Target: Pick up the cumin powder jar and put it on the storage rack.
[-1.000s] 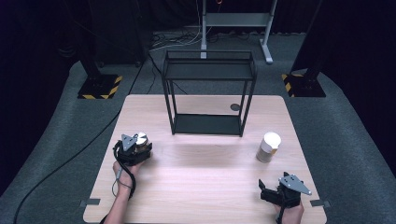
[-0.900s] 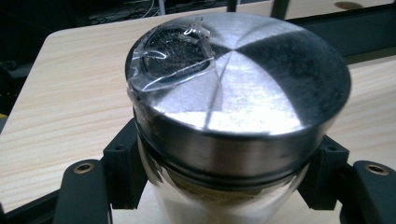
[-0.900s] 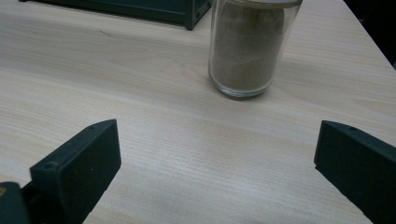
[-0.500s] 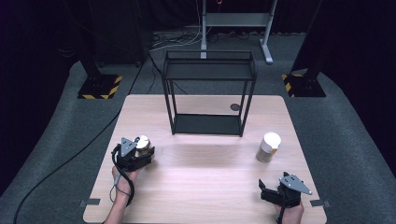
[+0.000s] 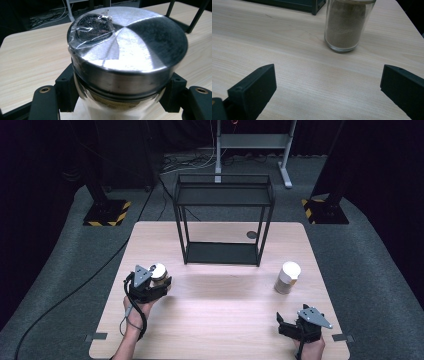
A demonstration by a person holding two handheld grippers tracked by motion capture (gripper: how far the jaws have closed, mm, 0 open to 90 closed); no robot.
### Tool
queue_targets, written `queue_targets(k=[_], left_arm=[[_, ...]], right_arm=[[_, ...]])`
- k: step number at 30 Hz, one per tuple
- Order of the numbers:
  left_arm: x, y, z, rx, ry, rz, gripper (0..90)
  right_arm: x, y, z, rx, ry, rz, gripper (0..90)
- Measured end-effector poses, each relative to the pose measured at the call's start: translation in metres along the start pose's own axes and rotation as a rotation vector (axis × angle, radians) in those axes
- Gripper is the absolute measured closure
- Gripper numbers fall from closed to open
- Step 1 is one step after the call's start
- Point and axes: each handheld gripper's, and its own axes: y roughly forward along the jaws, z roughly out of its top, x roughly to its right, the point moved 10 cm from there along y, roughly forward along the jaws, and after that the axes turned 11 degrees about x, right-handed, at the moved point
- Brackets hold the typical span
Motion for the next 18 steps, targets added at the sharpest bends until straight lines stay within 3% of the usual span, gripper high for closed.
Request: queue_targets(k=[18], left_arm=[[0.009,0.014,0.023,0.003,0.012,-0.067,30.4]], right_arm=[[0.002,-0.001,-0.001,0.008,0.014,0.005,0.0]])
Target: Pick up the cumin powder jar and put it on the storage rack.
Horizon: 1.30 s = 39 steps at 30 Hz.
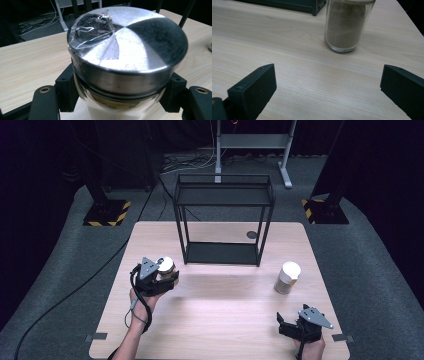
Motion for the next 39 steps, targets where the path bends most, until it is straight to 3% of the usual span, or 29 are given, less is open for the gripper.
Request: queue_targets(k=[7,15,23,31,39], left_arm=[[0.001,0.002,0.008,0.0,0.016,-0.012,30.4],[-0.002,0.003,0.018,0.006,-0.001,-0.04,30.4],[-0.003,0.005,0.027,0.0,0.021,-0.051,30.4],[-0.006,0.004,0.036,0.025,0.005,-0.064,30.5],[-0.002,0.008,0.051,0.043,0.024,-0.084,30.4]], right_arm=[[0.0,0.0,0.0,-0.003,0.001,-0.003,0.0],[-0.001,0.001,0.001,-0.01,-0.003,-0.002,0.0],[-0.001,0.002,0.001,-0.019,-0.008,-0.005,0.0],[-0.001,0.002,0.001,-0.021,-0.007,-0.009,0.0],[0.0,0.001,0.001,-0.014,0.003,-0.005,0.0]])
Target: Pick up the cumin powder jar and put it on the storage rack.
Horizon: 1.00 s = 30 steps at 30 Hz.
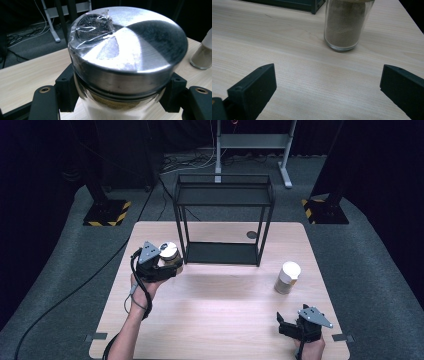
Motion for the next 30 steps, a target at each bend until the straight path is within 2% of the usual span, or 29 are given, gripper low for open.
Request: queue_targets(k=[8,16,26,30], left_arm=[[-0.001,0.009,0.016,0.004,0.007,-0.032,30.4],[0.0,0.017,0.024,0.002,0.017,-0.057,30.4],[-0.006,0.022,0.036,0.011,-0.009,-0.072,30.5],[-0.006,0.026,0.041,0.004,-0.004,-0.081,30.5]], right_arm=[[-0.001,0.002,0.001,-0.014,-0.008,-0.003,0.0],[-0.001,0.002,0.001,-0.015,-0.011,0.0,0.0],[-0.002,0.003,0.001,-0.026,-0.024,0.003,0.0],[-0.002,0.002,0.001,-0.021,-0.018,-0.001,0.0]])
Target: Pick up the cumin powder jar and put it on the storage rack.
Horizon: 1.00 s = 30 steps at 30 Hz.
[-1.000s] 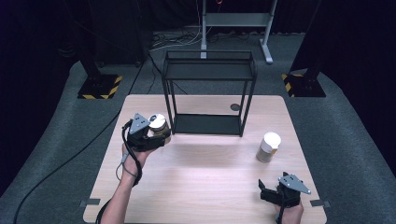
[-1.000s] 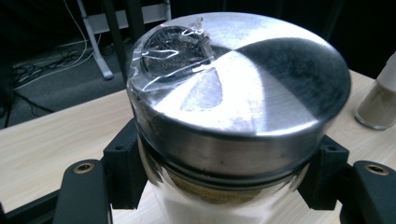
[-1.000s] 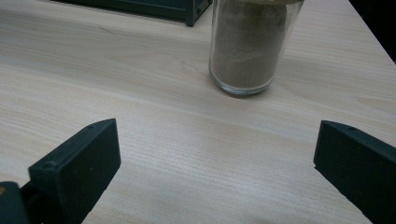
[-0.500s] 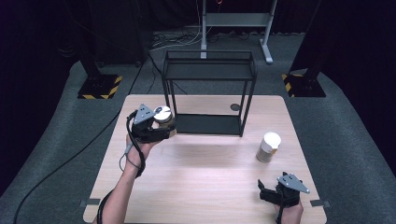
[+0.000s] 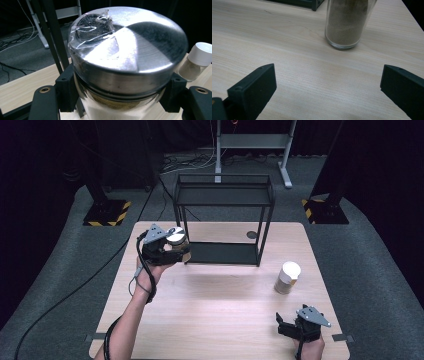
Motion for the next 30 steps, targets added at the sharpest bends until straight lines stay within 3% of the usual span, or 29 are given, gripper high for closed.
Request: queue_targets(k=[30], left_arm=[[-0.004,0.016,0.05,0.033,0.015,-0.02,30.5]], right_arm=[[-0.001,0.002,0.001,-0.016,-0.009,-0.002,0.0]])
